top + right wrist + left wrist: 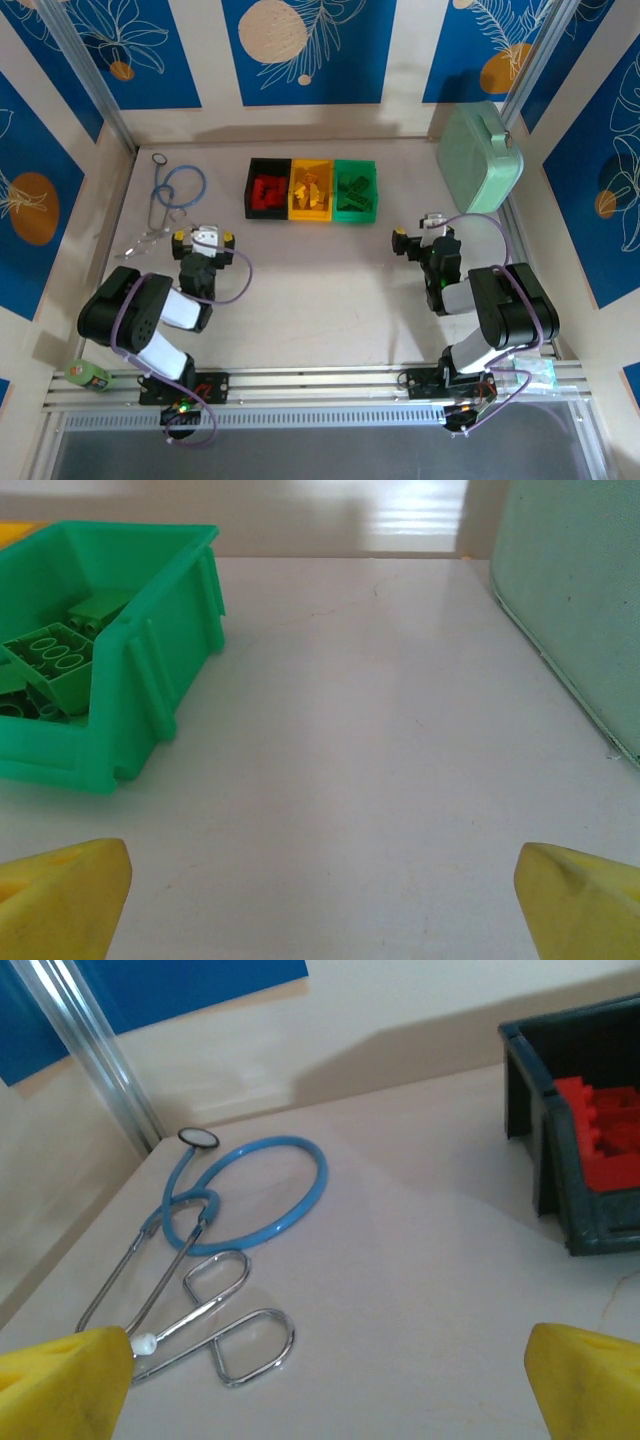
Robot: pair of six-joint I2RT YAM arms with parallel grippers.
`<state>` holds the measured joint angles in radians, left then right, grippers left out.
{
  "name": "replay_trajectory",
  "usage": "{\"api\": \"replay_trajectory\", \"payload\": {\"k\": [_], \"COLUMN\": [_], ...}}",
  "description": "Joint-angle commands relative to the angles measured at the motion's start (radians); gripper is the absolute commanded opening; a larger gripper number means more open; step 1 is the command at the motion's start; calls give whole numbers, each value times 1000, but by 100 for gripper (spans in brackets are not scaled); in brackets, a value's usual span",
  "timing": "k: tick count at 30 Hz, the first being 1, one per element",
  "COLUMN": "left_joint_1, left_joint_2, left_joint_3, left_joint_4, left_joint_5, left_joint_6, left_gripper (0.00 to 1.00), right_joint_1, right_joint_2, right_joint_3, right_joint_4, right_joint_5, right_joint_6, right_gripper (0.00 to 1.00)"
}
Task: Sort the legos into containers by color
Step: Reset both arms
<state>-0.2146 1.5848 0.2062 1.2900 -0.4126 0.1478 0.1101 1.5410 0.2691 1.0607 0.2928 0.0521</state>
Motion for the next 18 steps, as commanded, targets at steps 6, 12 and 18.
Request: {"api": "replay_trajectory", "payload": {"k": [6, 12, 18], "left_joint_1": [119, 123, 121], "left_joint_2": [-14, -14, -19], "left_joint_3": [154, 153, 145], "left_joint_4": [-316, -312, -304], "left_joint_5": [176, 179, 179], "left_joint_6": [-132, -131, -130], "left_gripper": [100, 100, 100], "right_joint_1": [-64, -73, -72], "right_joint_2": [-14, -16, -19], "right_joint_3": [134, 129, 124], "right_joint_4": [-220, -214, -208], "right_joint_5": [9, -1, 1], "right_joint_6": [80, 85, 84], "right_gripper": [99, 99, 99]}}
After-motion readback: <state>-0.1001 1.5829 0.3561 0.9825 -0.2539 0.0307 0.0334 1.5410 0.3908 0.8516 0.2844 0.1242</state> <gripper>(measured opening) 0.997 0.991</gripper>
